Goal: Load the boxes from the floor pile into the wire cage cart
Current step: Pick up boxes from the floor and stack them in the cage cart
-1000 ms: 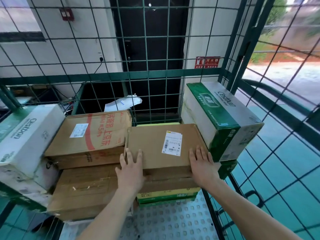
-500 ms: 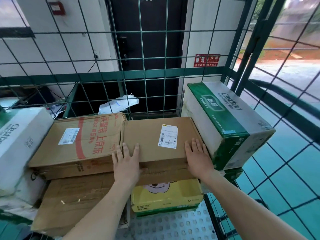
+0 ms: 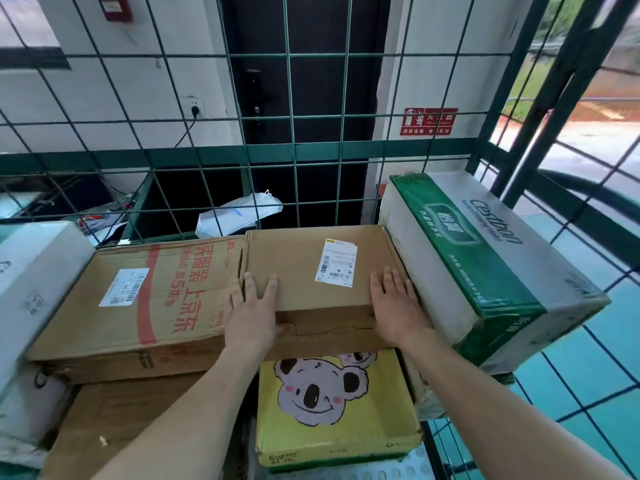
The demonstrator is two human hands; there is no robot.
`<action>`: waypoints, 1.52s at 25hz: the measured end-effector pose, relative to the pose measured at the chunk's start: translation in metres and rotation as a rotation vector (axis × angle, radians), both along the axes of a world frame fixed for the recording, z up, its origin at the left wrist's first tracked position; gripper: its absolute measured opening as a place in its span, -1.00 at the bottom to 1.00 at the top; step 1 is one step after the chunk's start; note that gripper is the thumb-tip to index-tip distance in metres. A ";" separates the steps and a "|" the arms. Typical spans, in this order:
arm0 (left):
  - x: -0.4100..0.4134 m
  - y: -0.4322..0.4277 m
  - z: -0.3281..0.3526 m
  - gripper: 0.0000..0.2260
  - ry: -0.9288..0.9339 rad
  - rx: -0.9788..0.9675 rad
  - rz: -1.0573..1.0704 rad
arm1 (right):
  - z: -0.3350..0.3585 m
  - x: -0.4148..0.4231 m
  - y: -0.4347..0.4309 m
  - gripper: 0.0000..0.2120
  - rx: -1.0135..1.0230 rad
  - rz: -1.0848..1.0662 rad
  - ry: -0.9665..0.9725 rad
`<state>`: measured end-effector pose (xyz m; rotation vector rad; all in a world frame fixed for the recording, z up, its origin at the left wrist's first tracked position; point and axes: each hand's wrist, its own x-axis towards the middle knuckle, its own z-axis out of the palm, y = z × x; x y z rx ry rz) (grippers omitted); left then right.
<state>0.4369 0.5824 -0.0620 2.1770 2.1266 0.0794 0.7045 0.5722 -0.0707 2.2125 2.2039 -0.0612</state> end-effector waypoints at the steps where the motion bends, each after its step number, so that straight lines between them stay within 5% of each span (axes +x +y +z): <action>1: 0.001 0.007 -0.001 -0.12 0.003 0.009 0.004 | 0.000 0.000 0.007 -0.16 -0.002 0.000 0.002; 25: -0.006 0.048 -0.012 -0.09 0.022 0.047 0.016 | 0.007 -0.005 0.044 -0.09 -0.014 0.030 -0.024; 31: 0.001 0.038 0.017 -0.04 0.067 -0.175 0.070 | 0.034 -0.006 0.038 -0.08 -0.229 0.038 0.005; 35: 0.019 -0.026 0.043 -0.15 -0.271 -0.032 0.029 | 0.069 -0.008 -0.009 -0.48 -0.032 0.087 0.368; 38: 0.015 -0.116 0.059 -0.42 -0.660 0.067 0.024 | 0.071 -0.027 -0.087 -0.42 0.066 0.075 0.685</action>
